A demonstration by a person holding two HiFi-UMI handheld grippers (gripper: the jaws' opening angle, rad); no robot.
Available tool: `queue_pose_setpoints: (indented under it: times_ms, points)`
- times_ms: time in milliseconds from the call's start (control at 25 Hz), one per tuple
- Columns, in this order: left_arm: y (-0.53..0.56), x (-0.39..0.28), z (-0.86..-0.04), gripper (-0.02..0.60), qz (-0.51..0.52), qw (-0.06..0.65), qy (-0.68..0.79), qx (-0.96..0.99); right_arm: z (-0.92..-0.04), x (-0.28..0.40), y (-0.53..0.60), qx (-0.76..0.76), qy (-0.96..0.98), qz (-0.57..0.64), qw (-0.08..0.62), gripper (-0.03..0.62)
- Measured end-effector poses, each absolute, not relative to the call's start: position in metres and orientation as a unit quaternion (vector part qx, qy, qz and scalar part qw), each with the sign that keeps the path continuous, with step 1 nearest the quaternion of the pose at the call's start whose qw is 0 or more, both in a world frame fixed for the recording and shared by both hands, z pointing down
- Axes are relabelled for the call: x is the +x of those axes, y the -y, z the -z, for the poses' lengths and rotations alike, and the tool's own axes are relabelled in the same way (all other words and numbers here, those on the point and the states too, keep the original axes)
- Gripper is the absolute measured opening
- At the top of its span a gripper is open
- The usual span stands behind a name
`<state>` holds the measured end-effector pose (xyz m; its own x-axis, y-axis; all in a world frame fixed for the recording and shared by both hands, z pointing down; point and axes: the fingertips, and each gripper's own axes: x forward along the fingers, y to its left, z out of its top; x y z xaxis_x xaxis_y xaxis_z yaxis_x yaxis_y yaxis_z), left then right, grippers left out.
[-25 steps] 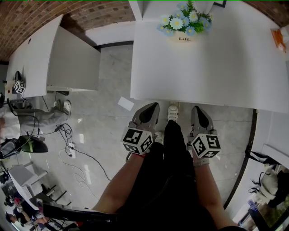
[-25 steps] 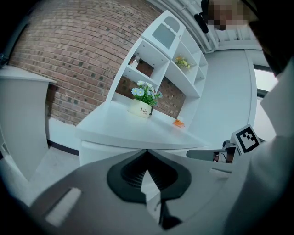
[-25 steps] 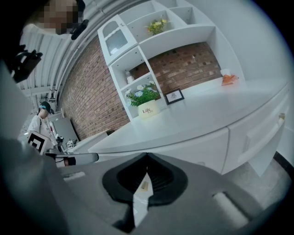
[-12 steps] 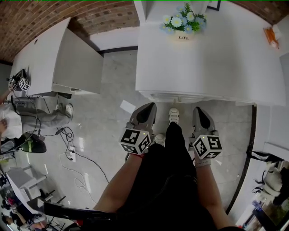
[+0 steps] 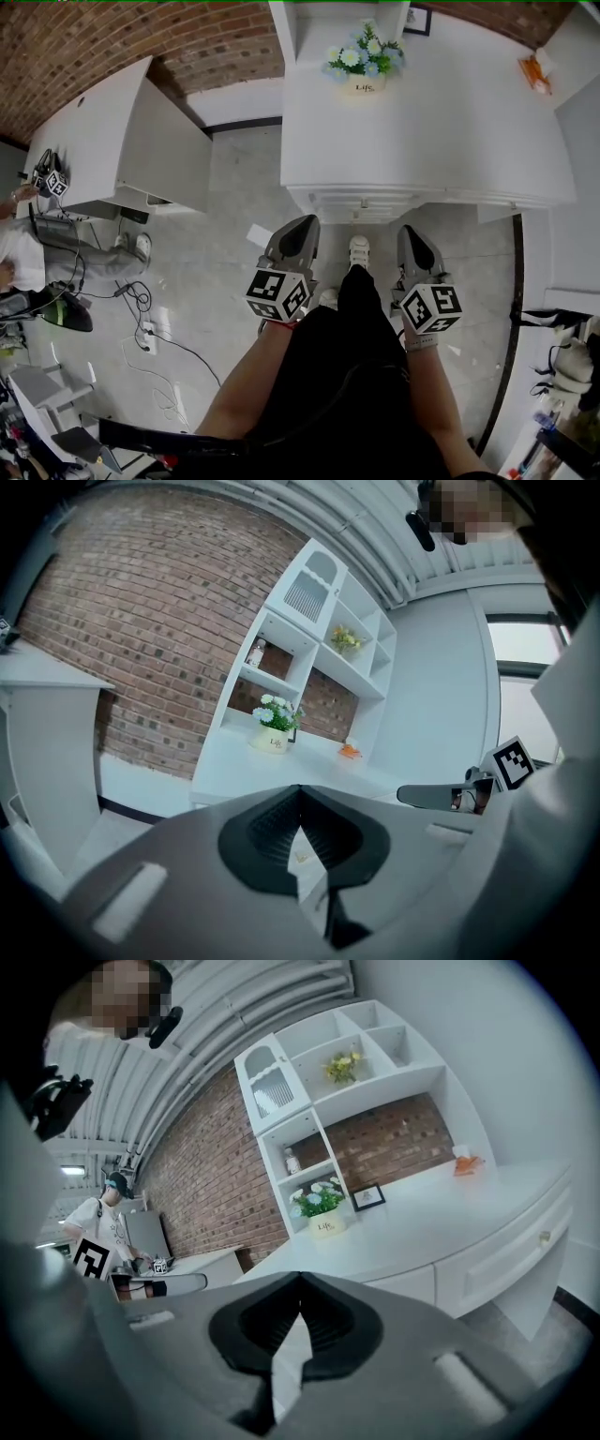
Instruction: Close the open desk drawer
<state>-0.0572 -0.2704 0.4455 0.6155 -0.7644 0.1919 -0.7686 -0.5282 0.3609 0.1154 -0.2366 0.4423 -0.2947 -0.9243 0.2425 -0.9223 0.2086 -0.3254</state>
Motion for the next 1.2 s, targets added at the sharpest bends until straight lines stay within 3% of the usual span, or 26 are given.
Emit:
queue_pose_setpoints:
  times_ms: [400, 1200]
  points:
    - [0.242, -0.062, -0.416, 0.002, -0.001, 0.195, 0.426, 0.883, -0.412, 0.117, 0.205, -0.588, -0.785, 0.193, 0.017, 0.000]
    - [0.166, -0.063, -0.379, 0.002, 0.011, 0.189, 0.472, 0.861, -0.375, 0.119, 0.141, -0.528, -0.837, 0.144, -0.021, 0.000]
